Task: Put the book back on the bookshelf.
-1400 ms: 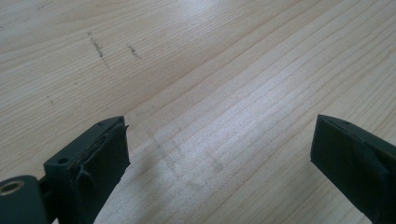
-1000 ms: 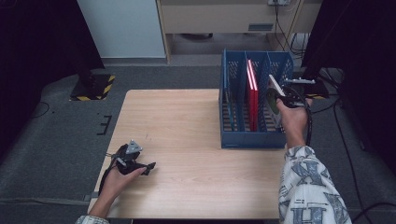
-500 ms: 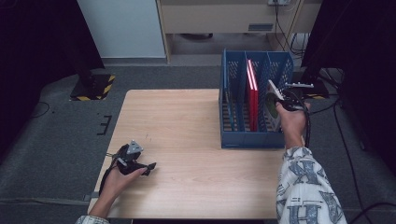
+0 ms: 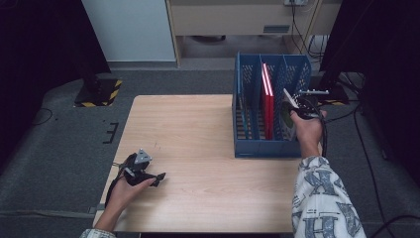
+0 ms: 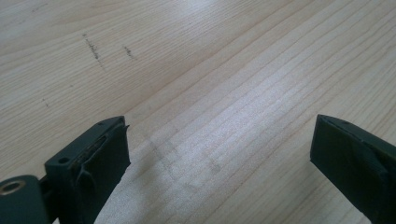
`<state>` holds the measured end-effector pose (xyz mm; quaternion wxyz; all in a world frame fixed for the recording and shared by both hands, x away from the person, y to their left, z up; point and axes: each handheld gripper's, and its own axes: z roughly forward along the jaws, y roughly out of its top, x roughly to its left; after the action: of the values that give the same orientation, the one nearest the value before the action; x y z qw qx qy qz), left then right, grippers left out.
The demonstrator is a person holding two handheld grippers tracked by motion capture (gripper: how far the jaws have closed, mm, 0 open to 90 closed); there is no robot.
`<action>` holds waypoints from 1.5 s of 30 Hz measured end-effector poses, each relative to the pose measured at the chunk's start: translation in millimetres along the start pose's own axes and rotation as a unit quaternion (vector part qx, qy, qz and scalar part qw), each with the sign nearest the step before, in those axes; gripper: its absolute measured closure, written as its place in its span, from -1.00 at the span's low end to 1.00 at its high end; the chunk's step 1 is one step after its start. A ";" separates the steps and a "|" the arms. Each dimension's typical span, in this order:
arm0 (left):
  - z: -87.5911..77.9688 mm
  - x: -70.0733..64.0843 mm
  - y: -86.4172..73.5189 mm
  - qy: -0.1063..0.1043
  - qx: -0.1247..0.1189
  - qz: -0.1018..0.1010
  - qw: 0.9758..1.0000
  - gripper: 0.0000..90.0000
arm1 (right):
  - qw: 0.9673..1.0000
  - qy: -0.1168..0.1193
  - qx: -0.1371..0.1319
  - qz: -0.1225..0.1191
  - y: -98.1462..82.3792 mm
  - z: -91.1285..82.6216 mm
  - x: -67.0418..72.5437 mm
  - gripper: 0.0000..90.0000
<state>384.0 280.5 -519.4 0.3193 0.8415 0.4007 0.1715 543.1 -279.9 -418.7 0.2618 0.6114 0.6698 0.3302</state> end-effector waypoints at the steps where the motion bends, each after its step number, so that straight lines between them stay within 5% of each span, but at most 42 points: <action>1: 0.2 -0.1 0.0 0.000 0.000 0.000 1.000 -0.92 | 1.000 0.000 0.002 0.003 -0.6 0.5 0.2 0.70; 22: -0.1 0.0 0.4 -0.002 -0.002 -0.003 1.000 -0.92 | 0.999 0.006 0.036 -0.031 -4.7 0.7 2.2 0.69; 45: -1.3 -0.3 1.2 -0.001 -0.005 -0.004 1.000 -0.92 | 0.998 0.009 0.058 -0.034 -15.0 0.5 -0.7 0.67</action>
<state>383.8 280.2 -517.7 0.3251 0.8383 0.4030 0.1709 533.9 -281.1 -430.5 0.2309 0.5996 0.7102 0.2877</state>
